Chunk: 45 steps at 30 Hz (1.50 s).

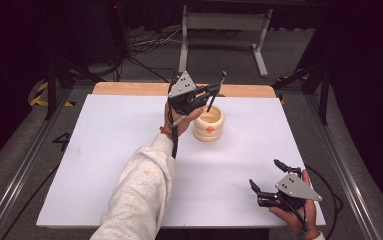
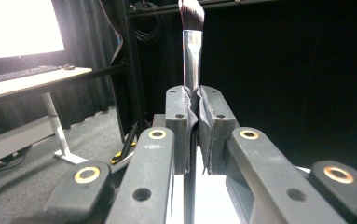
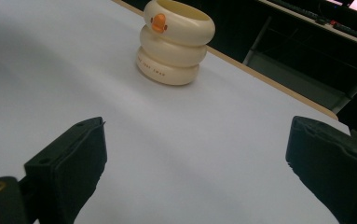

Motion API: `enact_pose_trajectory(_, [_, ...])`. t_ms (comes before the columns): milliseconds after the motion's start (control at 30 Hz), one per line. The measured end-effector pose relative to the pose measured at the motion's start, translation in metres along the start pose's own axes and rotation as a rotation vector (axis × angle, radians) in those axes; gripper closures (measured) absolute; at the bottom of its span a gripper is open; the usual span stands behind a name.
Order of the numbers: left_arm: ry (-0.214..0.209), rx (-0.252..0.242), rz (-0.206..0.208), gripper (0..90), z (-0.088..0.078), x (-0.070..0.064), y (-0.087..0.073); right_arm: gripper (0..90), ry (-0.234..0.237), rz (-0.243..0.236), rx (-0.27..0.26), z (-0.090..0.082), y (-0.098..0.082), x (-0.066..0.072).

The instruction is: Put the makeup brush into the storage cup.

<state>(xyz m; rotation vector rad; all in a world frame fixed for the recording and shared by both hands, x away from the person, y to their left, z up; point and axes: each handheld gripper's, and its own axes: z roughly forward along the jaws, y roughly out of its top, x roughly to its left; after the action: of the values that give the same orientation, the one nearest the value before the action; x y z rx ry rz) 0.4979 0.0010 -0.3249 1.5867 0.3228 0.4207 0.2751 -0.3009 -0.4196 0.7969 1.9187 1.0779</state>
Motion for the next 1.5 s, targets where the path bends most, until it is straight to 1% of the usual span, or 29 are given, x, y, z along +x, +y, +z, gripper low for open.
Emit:
enact_pose_trajectory(33, [0.003, 0.002, 0.004, 83.6, 0.0, 0.001, -0.001, 5.9, 0.0, -0.001, 0.0, 0.0, 0.0, 0.0])
enact_pose_trajectory(67, [0.002, 0.001, -0.006, 83.7, 0.0, 0.001, -0.002, 5.9, 0.002, -0.001, -0.001, 0.0, 0.0, 0.0])
enact_pose_trajectory(100, [-0.001, 0.002, -0.006, 83.6, 0.001, 0.002, -0.003, 5.9, 0.002, -0.001, -0.001, 0.0, 0.0, 0.001])
enact_pose_trajectory(167, [0.008, 0.007, 0.0, 83.6, 0.002, 0.003, -0.004, 5.9, 0.001, -0.002, -0.002, 0.0, 0.0, 0.001])
enact_pose_trajectory(467, [0.01, 0.019, -0.016, 83.6, 0.007, 0.006, -0.014, 5.9, 0.003, -0.002, 0.0, 0.0, 0.0, 0.001])
enact_pose_trajectory(600, [0.01, 0.034, -0.024, 83.6, 0.009, 0.007, -0.02, 5.9, 0.004, -0.007, -0.001, 0.0, 0.0, 0.001])
enact_pose_trajectory(633, [0.011, 0.037, -0.02, 83.6, 0.01, 0.008, -0.021, 5.9, 0.004, -0.007, 0.0, 0.0, 0.0, 0.001])
enact_pose_trajectory(733, [0.007, 0.041, -0.025, 83.6, 0.012, 0.007, -0.025, 5.9, 0.004, -0.008, 0.0, -0.001, 0.0, 0.002])
enact_pose_trajectory(900, [0.015, 0.071, -0.004, 83.6, 0.015, 0.005, -0.031, 5.9, 0.007, -0.011, 0.0, -0.001, 0.001, 0.002])
enact_pose_trajectory(1000, [0.018, 0.073, -0.009, 83.6, 0.016, 0.005, -0.035, 5.9, 0.007, -0.013, 0.0, -0.001, 0.001, 0.002])
enact_pose_trajectory(1033, [0.011, 0.079, -0.015, 83.6, 0.016, 0.005, -0.036, 5.8, 0.006, -0.017, 0.0, -0.001, 0.001, 0.002])
enact_pose_trajectory(1133, [0.016, 0.085, -0.012, 83.6, 0.018, 0.005, -0.039, 5.8, 0.006, -0.018, 0.001, -0.001, 0.001, 0.002])
enact_pose_trajectory(1167, [0.009, 0.08, -0.018, 83.7, 0.018, 0.005, -0.041, 5.9, 0.005, -0.018, 0.0, -0.001, 0.001, 0.002])
enact_pose_trajectory(1233, [0.016, 0.088, -0.013, 83.7, 0.019, 0.004, -0.043, 5.8, 0.005, -0.017, 0.0, -0.001, 0.001, 0.002])
enact_pose_trajectory(1300, [0.007, 0.086, -0.026, 83.6, 0.019, 0.004, -0.045, 5.8, 0.007, -0.015, 0.001, -0.001, 0.001, 0.002])
enact_pose_trajectory(1400, [0.01, 0.098, -0.024, 83.6, 0.02, 0.003, -0.05, 5.8, 0.009, -0.019, 0.002, -0.001, 0.001, 0.002])
enact_pose_trajectory(1433, [0.012, 0.115, -0.021, 83.6, 0.021, 0.003, -0.052, 5.8, 0.009, -0.019, 0.002, -0.001, 0.001, 0.002])
enact_pose_trajectory(1467, [0.009, 0.114, -0.018, 83.6, 0.021, 0.003, -0.053, 5.8, 0.008, -0.02, 0.003, -0.001, 0.001, 0.003])
enact_pose_trajectory(1500, [0.003, 0.12, -0.026, 83.6, 0.021, 0.003, -0.054, 5.8, 0.008, -0.02, 0.004, -0.001, 0.001, 0.003])
